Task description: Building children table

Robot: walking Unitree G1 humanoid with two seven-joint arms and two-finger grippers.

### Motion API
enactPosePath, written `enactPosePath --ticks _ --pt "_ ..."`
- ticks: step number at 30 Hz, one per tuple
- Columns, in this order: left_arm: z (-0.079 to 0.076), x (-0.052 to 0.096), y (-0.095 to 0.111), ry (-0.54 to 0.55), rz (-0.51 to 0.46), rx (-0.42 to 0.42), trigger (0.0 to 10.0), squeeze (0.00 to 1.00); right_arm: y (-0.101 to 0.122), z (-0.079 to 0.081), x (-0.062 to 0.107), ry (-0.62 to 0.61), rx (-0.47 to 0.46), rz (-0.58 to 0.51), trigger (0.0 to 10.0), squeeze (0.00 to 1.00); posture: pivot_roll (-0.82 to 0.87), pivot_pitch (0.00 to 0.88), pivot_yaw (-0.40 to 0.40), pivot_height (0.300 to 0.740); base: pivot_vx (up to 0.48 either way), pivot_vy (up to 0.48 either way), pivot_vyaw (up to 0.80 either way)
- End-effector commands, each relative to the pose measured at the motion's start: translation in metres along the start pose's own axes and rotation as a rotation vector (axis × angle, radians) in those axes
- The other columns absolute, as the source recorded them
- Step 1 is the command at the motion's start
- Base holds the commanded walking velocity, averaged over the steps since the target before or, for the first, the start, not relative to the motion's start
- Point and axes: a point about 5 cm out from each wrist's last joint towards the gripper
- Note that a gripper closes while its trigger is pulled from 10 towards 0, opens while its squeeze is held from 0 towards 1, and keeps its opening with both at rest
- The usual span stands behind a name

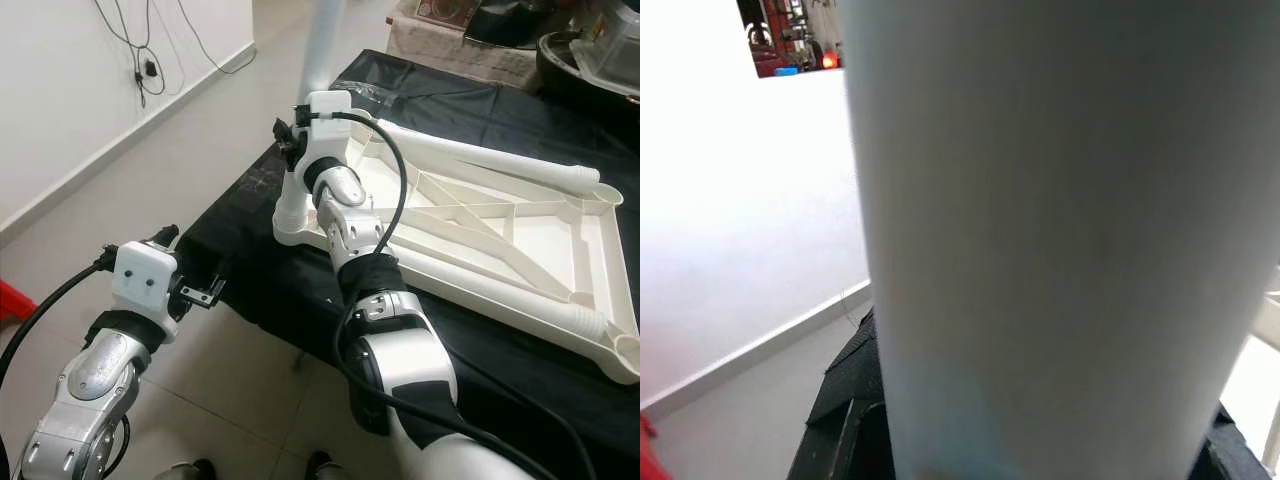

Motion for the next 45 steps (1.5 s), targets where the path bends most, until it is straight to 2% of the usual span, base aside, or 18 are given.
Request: enactPosePath --ticks 1,7,12,14,17,22,27,28,33,34,36,37,38,39,41,43,45 --pt "-0.001 0.001 -0.004 -0.009 0.015 -0.006 10.0 0.0 -0.057 0.002 0.013 -0.022 0.014 0.224 10.0 0.0 0.08 0.24 -0.065 0.74 0.0 0.0 0.0" --pt "-0.001 0.002 -0.004 -0.008 0.018 -0.005 10.0 0.0 -0.057 0.004 0.013 -0.043 0.027 0.224 10.0 0.0 0.08 0.243 -0.064 0.74 0.0 0.0 0.0" --pt "-0.001 0.003 -0.004 -0.009 0.02 -0.004 10.0 0.0 -0.055 0.005 0.012 -0.143 0.038 0.21 10.0 0.0 0.08 0.248 -0.064 0.74 0.0 0.0 0.0" --pt "-0.001 0.003 -0.004 -0.009 0.02 -0.004 10.0 0.0 -0.055 0.005 0.012 -0.143 0.038 0.21 10.0 0.0 0.08 0.248 -0.064 0.74 0.0 0.0 0.0" --pt "-0.001 0.003 -0.004 -0.009 0.02 -0.003 10.0 0.0 -0.054 -0.003 0.012 -0.272 -0.031 0.214 10.0 0.0 0.08 0.251 -0.064 0.74 0.0 0.0 0.0" --pt "0.0 0.002 -0.004 -0.007 0.021 -0.003 10.0 0.0 -0.052 -0.012 0.015 -0.415 -0.045 0.195 10.0 0.0 0.09 0.253 -0.066 0.74 0.0 0.0 0.0" --pt "0.0 0.002 -0.004 -0.007 0.021 -0.004 10.0 0.0 -0.052 -0.013 0.016 -0.44 -0.048 0.196 10.0 0.0 0.09 0.253 -0.066 0.74 0.0 0.0 0.0" --pt "0.0 0.002 -0.004 -0.007 0.021 -0.004 10.0 0.0 -0.05 -0.014 0.017 -0.496 -0.031 0.178 10.0 0.0 0.08 0.252 -0.065 0.74 0.0 0.0 0.0" --pt "0.0 0.002 -0.004 -0.006 0.02 -0.004 10.0 0.0 -0.047 -0.014 0.018 -0.546 -0.021 0.152 10.0 0.0 0.09 0.253 -0.067 0.74 0.0 0.0 0.0" --pt "0.001 0.002 -0.004 -0.005 0.021 -0.005 10.0 0.0 -0.041 -0.013 0.019 -0.625 0.006 0.118 10.0 0.0 0.08 0.255 -0.067 0.74 0.0 0.0 0.0" --pt "0.001 0.002 -0.004 -0.005 0.021 -0.005 10.0 0.0 -0.041 -0.013 0.019 -0.625 0.006 0.118 10.0 0.0 0.08 0.255 -0.067 0.74 0.0 0.0 0.0" --pt "0.001 0.002 -0.004 -0.005 0.02 -0.005 10.0 0.0 -0.037 -0.011 0.021 -0.711 0.026 0.099 10.0 0.0 0.08 0.255 -0.067 0.74 0.0 0.0 0.0" --pt "0.001 0.002 -0.004 -0.005 0.02 -0.005 10.0 0.0 -0.037 -0.011 0.021 -0.711 0.026 0.099 10.0 0.0 0.08 0.255 -0.067 0.74 0.0 0.0 0.0" --pt "0.001 0.002 -0.004 -0.004 0.02 -0.005 10.0 0.0 -0.034 -0.009 0.023 -0.785 0.045 0.088 10.0 0.0 0.08 0.254 -0.068 0.74 0.0 0.0 0.0" --pt "0.001 0.002 -0.004 -0.004 0.02 -0.005 10.0 0.0 -0.034 -0.009 0.023 -0.785 0.045 0.088 10.0 0.0 0.08 0.254 -0.068 0.74 0.0 0.0 0.0" --pt "0.0 0.001 -0.004 -0.004 0.02 -0.004 10.0 0.0 -0.027 -0.005 0.026 -0.914 0.075 0.074 10.0 0.0 0.08 0.255 -0.069 0.74 0.0 0.0 0.0" --pt "0.0 0.001 -0.005 -0.004 0.02 -0.004 10.0 0.0 -0.026 -0.003 0.026 -0.947 0.074 0.072 10.0 0.0 0.08 0.253 -0.068 0.74 0.0 0.0 0.0"
Point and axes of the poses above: a point about 5 cm out from each wrist's last joint towards the gripper, its own x axis pointing back from the gripper into the wrist, its own y axis along the axis of the wrist's last joint, z = x × y, and after that the axes turned 4 degrees about x, right-handed
